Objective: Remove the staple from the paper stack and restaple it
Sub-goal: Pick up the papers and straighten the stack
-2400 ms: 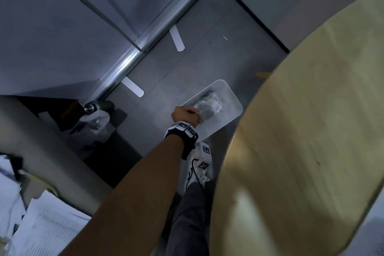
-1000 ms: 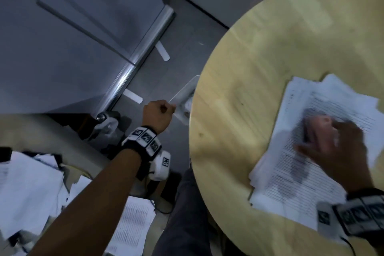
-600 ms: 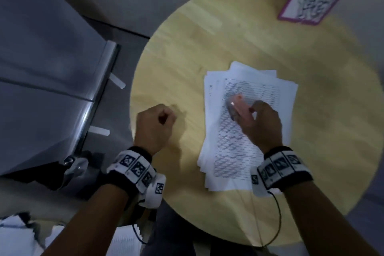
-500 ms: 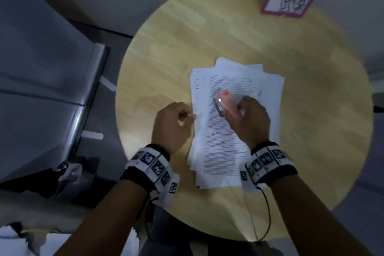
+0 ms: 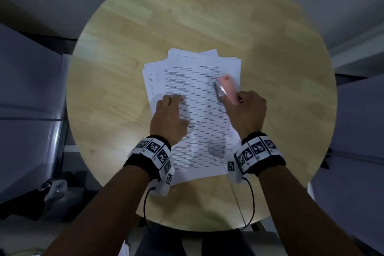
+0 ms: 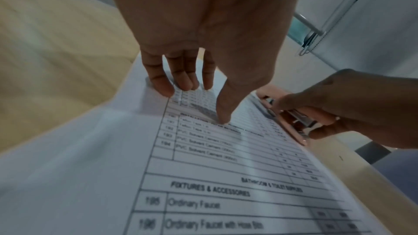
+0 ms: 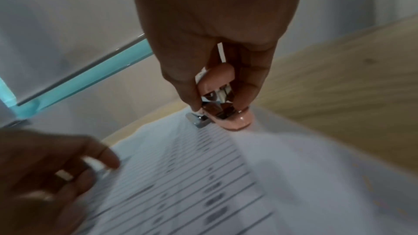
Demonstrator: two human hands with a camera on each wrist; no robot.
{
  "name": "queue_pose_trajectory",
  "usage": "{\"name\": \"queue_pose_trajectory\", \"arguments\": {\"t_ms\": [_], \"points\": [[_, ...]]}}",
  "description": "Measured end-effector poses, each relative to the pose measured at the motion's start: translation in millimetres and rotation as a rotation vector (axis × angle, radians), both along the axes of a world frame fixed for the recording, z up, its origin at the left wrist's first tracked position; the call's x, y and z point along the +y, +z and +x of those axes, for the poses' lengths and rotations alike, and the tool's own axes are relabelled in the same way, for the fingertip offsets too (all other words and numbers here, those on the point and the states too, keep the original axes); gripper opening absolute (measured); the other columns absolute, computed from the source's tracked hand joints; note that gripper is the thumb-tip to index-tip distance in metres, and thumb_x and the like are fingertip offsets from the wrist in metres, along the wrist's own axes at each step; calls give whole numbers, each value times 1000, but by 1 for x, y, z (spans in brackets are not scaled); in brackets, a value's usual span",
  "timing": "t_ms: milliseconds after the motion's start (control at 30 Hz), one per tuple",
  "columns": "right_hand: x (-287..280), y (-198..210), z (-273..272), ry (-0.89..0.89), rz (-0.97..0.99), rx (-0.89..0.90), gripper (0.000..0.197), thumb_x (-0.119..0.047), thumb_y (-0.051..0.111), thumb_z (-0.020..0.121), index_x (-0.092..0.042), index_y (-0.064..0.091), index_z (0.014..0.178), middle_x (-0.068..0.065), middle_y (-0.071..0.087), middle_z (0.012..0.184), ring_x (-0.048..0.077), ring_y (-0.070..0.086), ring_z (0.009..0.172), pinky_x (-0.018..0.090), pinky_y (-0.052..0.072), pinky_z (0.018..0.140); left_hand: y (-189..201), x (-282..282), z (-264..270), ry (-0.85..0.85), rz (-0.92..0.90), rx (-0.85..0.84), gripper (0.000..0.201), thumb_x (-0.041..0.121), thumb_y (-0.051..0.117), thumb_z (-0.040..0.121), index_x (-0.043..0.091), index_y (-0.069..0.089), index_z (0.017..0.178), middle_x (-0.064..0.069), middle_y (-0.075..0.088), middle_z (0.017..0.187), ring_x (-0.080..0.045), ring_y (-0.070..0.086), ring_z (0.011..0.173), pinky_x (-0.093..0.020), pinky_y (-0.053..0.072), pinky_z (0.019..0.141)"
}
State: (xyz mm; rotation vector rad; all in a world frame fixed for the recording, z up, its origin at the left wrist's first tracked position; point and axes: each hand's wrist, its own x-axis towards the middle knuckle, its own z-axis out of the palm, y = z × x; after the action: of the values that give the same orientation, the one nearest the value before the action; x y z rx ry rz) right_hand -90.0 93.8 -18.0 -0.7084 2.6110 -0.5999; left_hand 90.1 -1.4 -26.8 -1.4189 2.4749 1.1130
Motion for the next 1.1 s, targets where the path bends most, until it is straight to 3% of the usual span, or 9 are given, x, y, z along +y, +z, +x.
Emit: {"name": "queue_pose_trajectory", "arguments": {"t_ms": [167, 300, 433, 500, 567, 633, 833, 1000, 1100], "points": [[27, 4, -45, -187, 31, 20, 42, -39, 76, 82, -6, 62, 60, 2, 56, 54, 22, 51, 49, 20, 25, 45, 3, 5, -10, 8, -41, -114, 65, 18, 76, 76, 20, 41, 131, -8, 43, 128, -29, 41, 121, -43, 45, 90], [36, -3, -58, -186, 54, 7, 39, -38, 77, 82, -5, 66, 64, 5, 64, 58, 23, 57, 50, 20, 35, 45, 4, 10, -19, 44, -86, -198, 67, 18, 76, 73, 21, 40, 130, -8, 43, 127, -30, 42, 120, -44, 40, 93], [36, -8, -60, -164, 73, 23, 40, -50, 76, 79, -11, 71, 84, 6, 72, 81, 27, 72, 76, 31, 56, 64, 3, 17, -19, 112, -131, -207, 65, 20, 76, 73, 21, 42, 129, -7, 42, 128, -30, 39, 122, -45, 37, 96], [38, -1, -56, -122, 17, 191, 56, -56, 77, 79, -10, 67, 109, 9, 68, 108, 30, 65, 101, 38, 55, 81, 4, 19, -17, 187, -144, -206, 67, 23, 78, 73, 19, 43, 130, -8, 38, 133, -30, 35, 127, -46, 36, 100], [41, 10, -43, 15, -167, 343, 56, -50, 74, 85, -6, 63, 118, 13, 64, 116, 30, 57, 107, 33, 47, 83, 7, 20, -13, 339, -108, -186, 73, 27, 79, 74, 15, 40, 135, -9, 33, 142, -31, 30, 133, -50, 35, 104], [45, 20, -24, 171, -248, 262, 48, -42, 71, 91, -4, 63, 119, 14, 66, 115, 25, 57, 106, 24, 38, 81, 12, 19, -9, 494, -68, -138, 77, 31, 78, 76, 10, 37, 137, -12, 31, 145, -32, 29, 135, -51, 36, 104], [36, 14, -1, 126, -114, -180, 68, -35, 71, 95, -3, 41, 147, 14, 54, 143, 31, 51, 133, 37, 43, 102, 22, -5, -4, 708, 92, -83, 88, 47, 75, 76, 5, 36, 142, -15, 38, 143, -34, 38, 133, -44, 38, 108], [11, 6, -3, 42, -108, -246, 71, -44, 74, 90, -7, 46, 144, 9, 53, 145, 27, 44, 140, 39, 37, 113, 20, -21, -13, 617, 119, 49, 86, 46, 77, 76, 13, 37, 144, -6, 45, 144, -26, 47, 131, -44, 41, 109], [5, 1, -7, -40, -166, -262, 57, -41, 77, 85, -9, 55, 127, 6, 63, 128, 27, 58, 126, 41, 48, 105, 18, -29, -8, 670, 74, 36, 89, 45, 78, 75, 9, 35, 145, -11, 49, 139, -28, 49, 128, -43, 42, 108]]}}
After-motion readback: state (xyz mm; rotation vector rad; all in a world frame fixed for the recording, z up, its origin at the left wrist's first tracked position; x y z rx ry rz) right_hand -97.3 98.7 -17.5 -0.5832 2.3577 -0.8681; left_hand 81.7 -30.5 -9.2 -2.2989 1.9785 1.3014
